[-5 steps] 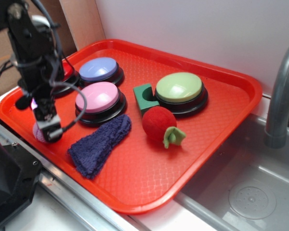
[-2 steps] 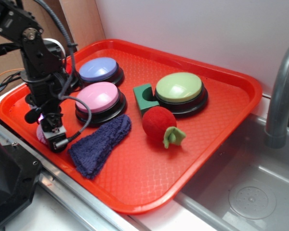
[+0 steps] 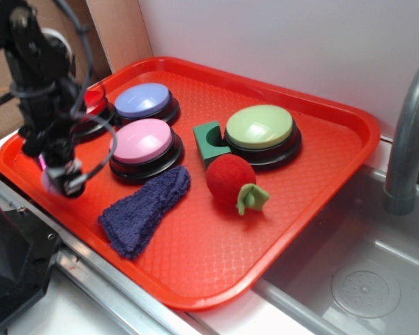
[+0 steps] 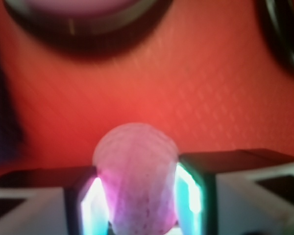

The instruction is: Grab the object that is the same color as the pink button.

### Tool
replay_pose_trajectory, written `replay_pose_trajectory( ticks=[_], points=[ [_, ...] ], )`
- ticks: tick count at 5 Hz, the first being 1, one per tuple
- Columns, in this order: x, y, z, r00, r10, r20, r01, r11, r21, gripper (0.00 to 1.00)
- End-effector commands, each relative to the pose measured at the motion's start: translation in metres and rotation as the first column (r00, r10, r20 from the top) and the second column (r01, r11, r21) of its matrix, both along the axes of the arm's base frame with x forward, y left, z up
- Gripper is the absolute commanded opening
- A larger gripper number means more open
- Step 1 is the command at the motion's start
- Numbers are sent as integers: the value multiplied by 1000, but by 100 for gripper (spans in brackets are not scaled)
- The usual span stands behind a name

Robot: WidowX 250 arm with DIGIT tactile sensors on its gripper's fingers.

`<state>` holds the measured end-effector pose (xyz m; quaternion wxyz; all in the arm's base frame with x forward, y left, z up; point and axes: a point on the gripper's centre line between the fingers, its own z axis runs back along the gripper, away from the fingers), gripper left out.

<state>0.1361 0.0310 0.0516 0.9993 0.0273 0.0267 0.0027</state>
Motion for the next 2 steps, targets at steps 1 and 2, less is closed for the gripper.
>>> replay_pose_trajectory(
  ticks=[1, 2],
  points=[
    [27, -18, 71, 988, 60, 143, -53, 997, -53, 0],
    [30, -28, 102, 976, 91, 198, -76, 994, -81, 0]
  ],
)
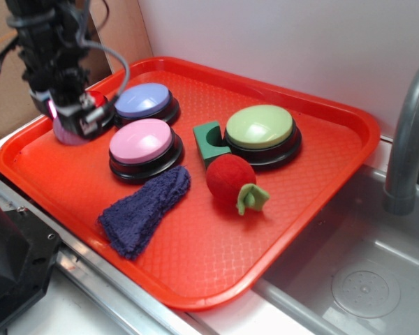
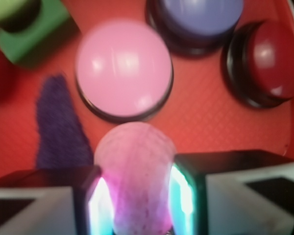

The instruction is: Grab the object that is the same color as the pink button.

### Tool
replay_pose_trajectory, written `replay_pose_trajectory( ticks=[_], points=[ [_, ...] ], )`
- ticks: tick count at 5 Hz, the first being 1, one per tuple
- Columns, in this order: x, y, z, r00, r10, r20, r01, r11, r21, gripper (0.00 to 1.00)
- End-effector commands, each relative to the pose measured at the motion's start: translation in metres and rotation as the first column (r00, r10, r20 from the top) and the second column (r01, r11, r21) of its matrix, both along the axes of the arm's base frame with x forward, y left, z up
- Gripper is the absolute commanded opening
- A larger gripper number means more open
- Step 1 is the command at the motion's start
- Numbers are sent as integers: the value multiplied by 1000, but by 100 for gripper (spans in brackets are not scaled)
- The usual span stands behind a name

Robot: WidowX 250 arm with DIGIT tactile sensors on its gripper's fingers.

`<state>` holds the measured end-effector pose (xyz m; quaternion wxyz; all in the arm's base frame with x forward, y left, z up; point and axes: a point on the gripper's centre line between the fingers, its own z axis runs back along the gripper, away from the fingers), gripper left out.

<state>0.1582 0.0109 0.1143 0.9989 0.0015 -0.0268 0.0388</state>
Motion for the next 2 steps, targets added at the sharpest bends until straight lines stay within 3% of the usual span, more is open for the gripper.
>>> replay_pose_trajectory(
  ticks=[1, 2],
  points=[
    [6, -12, 42, 994, 59, 88, -56, 998, -30, 0],
    [-1, -6, 28, 994, 111, 0, -111, 994, -10, 4]
  ],
)
